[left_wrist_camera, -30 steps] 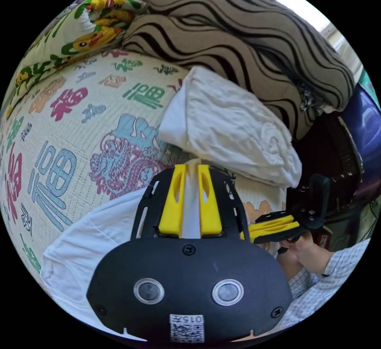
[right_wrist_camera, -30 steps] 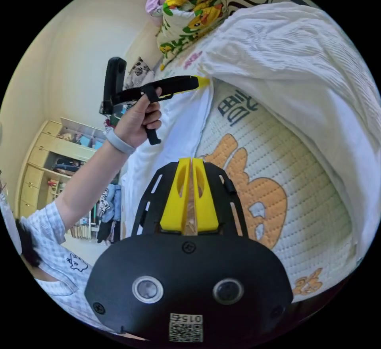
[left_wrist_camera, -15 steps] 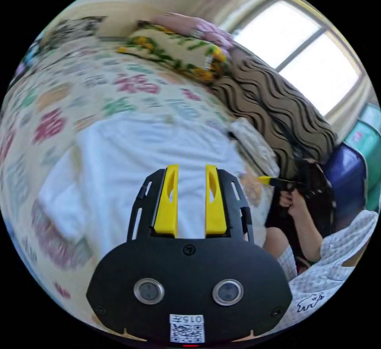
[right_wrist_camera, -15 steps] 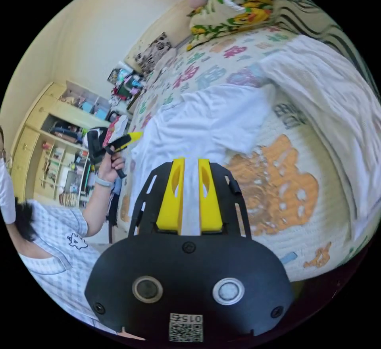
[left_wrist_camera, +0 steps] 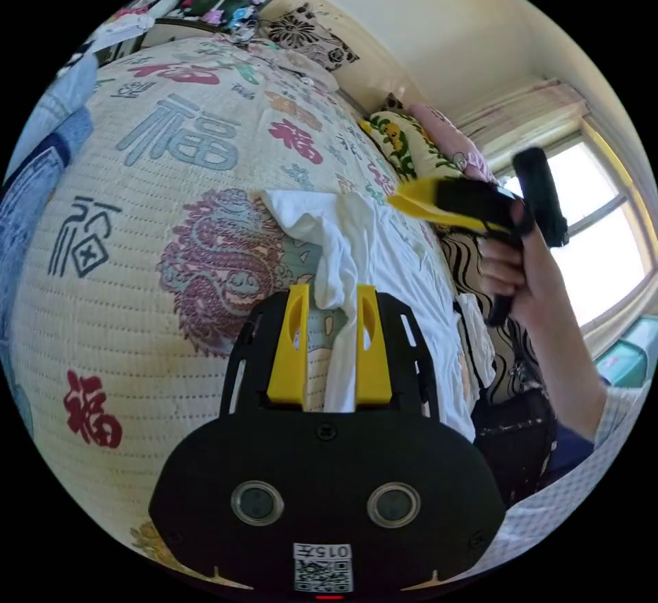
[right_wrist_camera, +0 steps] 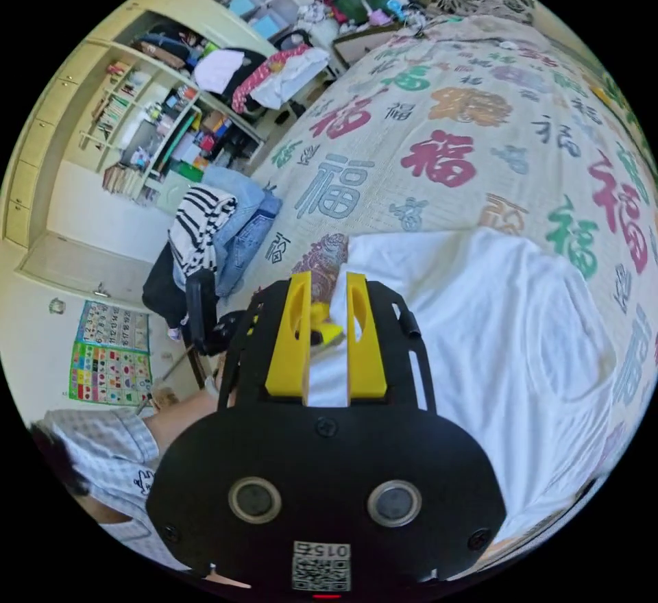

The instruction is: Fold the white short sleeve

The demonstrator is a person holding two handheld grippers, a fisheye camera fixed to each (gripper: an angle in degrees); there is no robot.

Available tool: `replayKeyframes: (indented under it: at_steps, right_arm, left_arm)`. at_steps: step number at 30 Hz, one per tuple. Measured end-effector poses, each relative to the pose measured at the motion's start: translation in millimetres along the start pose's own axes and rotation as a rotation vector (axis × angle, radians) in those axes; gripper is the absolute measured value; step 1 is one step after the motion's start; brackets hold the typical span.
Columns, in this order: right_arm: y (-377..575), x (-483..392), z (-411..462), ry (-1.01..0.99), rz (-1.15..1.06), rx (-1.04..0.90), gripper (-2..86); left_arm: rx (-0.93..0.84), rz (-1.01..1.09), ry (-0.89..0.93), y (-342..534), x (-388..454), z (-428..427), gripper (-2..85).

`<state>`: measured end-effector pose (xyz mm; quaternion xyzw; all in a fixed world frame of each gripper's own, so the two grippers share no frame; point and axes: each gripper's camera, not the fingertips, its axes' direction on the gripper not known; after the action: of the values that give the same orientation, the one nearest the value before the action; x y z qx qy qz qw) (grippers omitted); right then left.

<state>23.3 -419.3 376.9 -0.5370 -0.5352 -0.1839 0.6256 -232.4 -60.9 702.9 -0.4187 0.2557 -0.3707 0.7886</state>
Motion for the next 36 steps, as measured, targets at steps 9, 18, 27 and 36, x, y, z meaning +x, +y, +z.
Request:
replayKeyframes:
  at_steps: [9, 18, 27, 36]
  right_arm:
    - [-46, -24, 138, 0.359, -0.040, -0.255, 2.2]
    - [-33, -11, 131, 0.179, 0.073, -0.019, -0.2]
    - [-12, -15, 152, 0.099, 0.022, 0.051, 1.8]
    - [208, 45, 87, 0.011, 0.100, 0.191, 6.5]
  left_arm:
    - [0.071, -0.018, 0.077, 32, -73, -48, 0.5]
    - [0.144, -0.027, 0.129, 58, -117, -109, -0.8]
    - [0.089, 0.060, -0.142, 71, -125, -167, -0.6]
    - [0.075, -0.067, 0.093, 111, -189, -175, 0.4]
